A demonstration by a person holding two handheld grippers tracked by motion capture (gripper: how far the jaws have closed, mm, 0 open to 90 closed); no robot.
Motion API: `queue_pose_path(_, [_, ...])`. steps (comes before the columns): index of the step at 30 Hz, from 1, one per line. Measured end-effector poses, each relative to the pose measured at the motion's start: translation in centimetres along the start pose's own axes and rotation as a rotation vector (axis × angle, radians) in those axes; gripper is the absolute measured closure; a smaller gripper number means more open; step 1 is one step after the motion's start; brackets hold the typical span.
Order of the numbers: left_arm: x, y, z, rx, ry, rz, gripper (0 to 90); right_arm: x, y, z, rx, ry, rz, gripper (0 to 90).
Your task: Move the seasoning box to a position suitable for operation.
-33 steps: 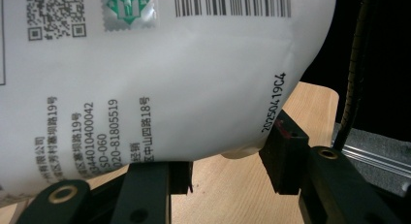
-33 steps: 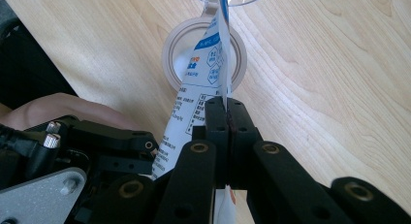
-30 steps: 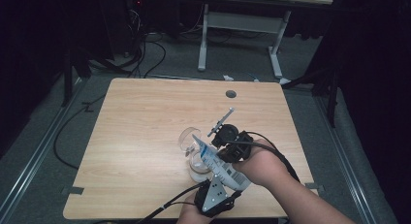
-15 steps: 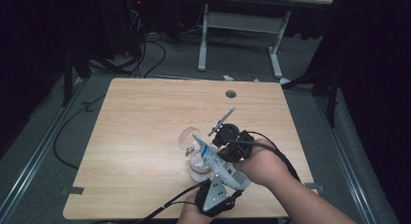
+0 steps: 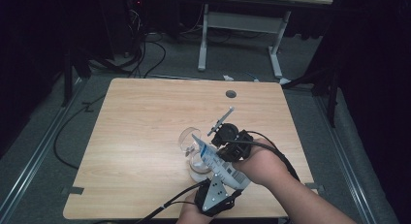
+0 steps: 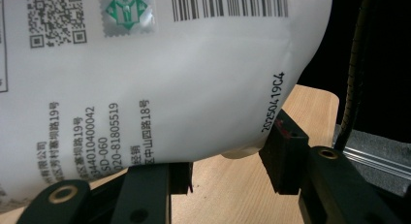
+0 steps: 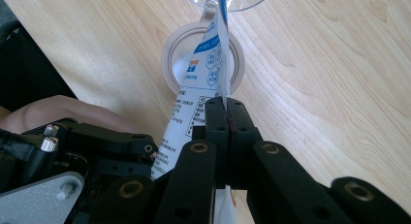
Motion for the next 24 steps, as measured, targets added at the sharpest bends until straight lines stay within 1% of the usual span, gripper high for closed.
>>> queue_pose_path(14, [-0.06, 0.10, 0.02, 0.006, 0.008, -0.005, 59.8, -0.06, -0.04, -0.02, 0.000, -0.002, 0.002, 90.0])
queue_pose_path(24, [-0.03, 0.05, 0.01, 0.007, 0.004, -0.006, 59.8, -0.21, -0.02, 0.02, 0.000, 0.000, 0.004, 90.0])
Point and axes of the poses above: each handheld gripper's, and its own axes: x roughly backward along the jaws, z roughly out of its top, y roughly to its right, the point moved 7 cm from there along -x, roughly forward along the jaws, and after that the axes turned 15 degrees about -z, right-handed, at the moved point
